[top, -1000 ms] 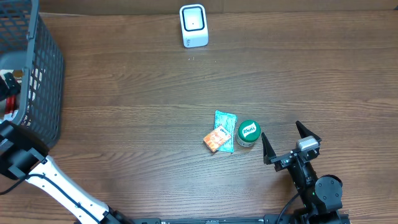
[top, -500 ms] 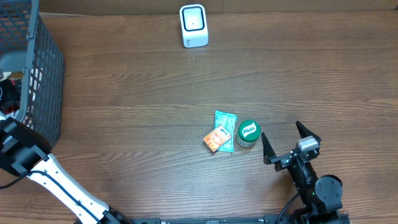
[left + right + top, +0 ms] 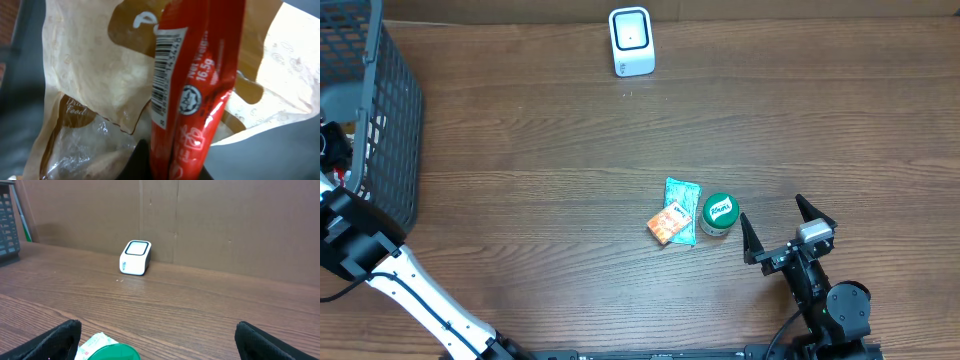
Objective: Scan the item barcode
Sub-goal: 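Reach the left gripper toward the red stick and PanTree bag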
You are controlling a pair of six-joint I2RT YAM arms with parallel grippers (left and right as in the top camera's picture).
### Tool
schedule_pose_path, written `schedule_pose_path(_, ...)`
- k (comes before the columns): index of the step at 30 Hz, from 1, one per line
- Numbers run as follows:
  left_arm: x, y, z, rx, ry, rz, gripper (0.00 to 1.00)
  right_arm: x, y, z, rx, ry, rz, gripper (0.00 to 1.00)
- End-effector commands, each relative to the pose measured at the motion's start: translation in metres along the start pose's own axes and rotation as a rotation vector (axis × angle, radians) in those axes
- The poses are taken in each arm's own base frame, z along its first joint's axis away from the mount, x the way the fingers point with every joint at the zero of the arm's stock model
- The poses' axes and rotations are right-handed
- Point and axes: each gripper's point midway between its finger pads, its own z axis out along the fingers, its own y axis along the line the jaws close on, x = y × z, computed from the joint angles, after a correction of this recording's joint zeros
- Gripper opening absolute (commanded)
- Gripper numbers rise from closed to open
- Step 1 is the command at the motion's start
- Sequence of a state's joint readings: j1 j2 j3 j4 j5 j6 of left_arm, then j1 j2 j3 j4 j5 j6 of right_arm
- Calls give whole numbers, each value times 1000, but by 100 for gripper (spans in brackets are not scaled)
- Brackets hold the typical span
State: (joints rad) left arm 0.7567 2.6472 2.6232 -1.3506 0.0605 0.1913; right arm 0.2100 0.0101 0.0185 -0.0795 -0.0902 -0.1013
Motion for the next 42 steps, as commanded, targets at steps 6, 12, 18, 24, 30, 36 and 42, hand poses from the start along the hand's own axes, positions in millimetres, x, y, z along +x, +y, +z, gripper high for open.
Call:
schedule_pose_path(6,-31,-35,-140,66,-278,-79,4,3,1,0,-7,1,4,100)
schedule_pose_path(12,-23,-60,-255,76,-481,-105,4,3,1,0,-7,1,4,100)
schedule_pose_path(18,6,-87,-335,100,-607,-88,4,3,1,0,-7,1,4,100)
schedule_pose_path(24,36,-124,-379,180,-658,-51,4,3,1,0,-7,1,4,100)
schedule_pose_path(30,46,-140,-381,143,-643,-20,4,3,1,0,-7,1,4,100)
schedule_pose_path(36,41,-116,-369,25,-628,-67,4,3,1,0,-7,1,4,100)
schedule_pose_path(42,22,-97,-331,-18,-554,-62,4,3,1,0,-7,1,4,100)
